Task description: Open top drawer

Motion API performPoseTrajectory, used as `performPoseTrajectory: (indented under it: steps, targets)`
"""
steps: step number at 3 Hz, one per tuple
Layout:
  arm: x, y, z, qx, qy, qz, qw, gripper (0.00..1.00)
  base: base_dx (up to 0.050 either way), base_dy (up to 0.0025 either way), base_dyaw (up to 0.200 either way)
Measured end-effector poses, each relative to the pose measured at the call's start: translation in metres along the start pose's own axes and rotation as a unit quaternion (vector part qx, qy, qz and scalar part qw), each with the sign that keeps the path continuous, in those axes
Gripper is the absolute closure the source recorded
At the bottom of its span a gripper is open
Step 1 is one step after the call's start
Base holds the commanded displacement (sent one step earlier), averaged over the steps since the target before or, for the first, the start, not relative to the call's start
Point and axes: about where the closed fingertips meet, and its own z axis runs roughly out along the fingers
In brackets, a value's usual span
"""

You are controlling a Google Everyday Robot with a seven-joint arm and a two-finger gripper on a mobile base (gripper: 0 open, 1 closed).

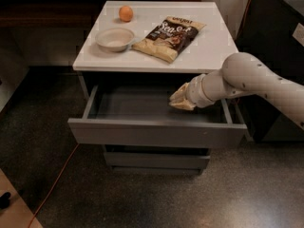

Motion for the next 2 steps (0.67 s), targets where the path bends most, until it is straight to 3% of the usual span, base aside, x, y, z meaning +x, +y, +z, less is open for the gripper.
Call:
performPoseTrajectory:
  steps: [1,2]
  targets:
    - [0.006,-0.005,0.008,0.001,0.005,0.007,1.0,0.87,0.0,0.0,0.0]
    - [0.016,0.003,0.021,-0.008,0.021,0.014,0.9997,1.0,0.0,0.0,0.0]
